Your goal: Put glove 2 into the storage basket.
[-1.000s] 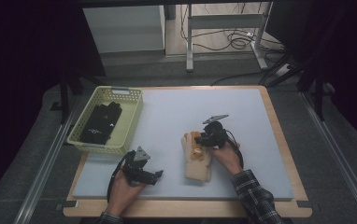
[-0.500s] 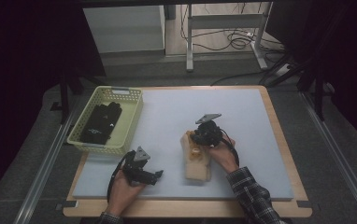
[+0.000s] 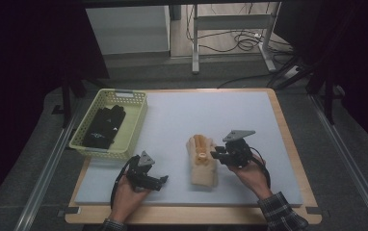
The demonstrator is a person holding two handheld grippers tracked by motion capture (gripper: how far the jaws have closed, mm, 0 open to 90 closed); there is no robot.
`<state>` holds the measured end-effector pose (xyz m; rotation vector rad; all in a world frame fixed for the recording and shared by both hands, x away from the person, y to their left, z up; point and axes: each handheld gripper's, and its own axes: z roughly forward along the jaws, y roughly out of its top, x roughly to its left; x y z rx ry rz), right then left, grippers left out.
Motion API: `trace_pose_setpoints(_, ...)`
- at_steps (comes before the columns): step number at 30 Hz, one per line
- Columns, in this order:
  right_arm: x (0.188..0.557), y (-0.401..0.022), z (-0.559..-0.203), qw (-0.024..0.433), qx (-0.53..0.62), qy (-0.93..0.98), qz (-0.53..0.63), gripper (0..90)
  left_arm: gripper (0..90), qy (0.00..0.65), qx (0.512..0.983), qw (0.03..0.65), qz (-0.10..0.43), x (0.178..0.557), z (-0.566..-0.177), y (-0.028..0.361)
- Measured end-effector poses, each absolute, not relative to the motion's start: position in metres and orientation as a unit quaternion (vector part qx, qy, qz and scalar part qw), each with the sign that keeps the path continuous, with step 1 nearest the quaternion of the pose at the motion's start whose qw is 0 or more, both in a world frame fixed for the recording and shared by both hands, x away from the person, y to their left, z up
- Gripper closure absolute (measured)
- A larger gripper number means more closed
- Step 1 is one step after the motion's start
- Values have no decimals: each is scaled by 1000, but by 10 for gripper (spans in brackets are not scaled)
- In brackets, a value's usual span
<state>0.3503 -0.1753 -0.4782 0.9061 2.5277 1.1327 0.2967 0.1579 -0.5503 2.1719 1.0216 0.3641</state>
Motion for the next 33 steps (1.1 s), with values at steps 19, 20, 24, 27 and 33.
trace_pose_setpoints(19, 338, -143, -478, 137, 263, 887, 355, 627, 23, 394, 838, 350, 141, 297, -550, 158)
trace_pose_setpoints(20, 339, -146, -474, 135, 259, 890, 350, 628, 23, 394, 838, 350, 141, 297, -550, 158)
trace_pose_setpoints(24, 342, -151, -467, 130, 249, 897, 342, 627, 22, 394, 838, 350, 141, 297, -550, 158)
trace_pose_setpoints(27, 347, -145, -480, 103, 242, 899, 351, 567, 23, 394, 838, 350, 141, 297, -550, 158)
trace_pose_setpoints(33, 352, -146, -480, 92, 251, 887, 376, 408, 23, 394, 838, 350, 141, 297, -550, 158)
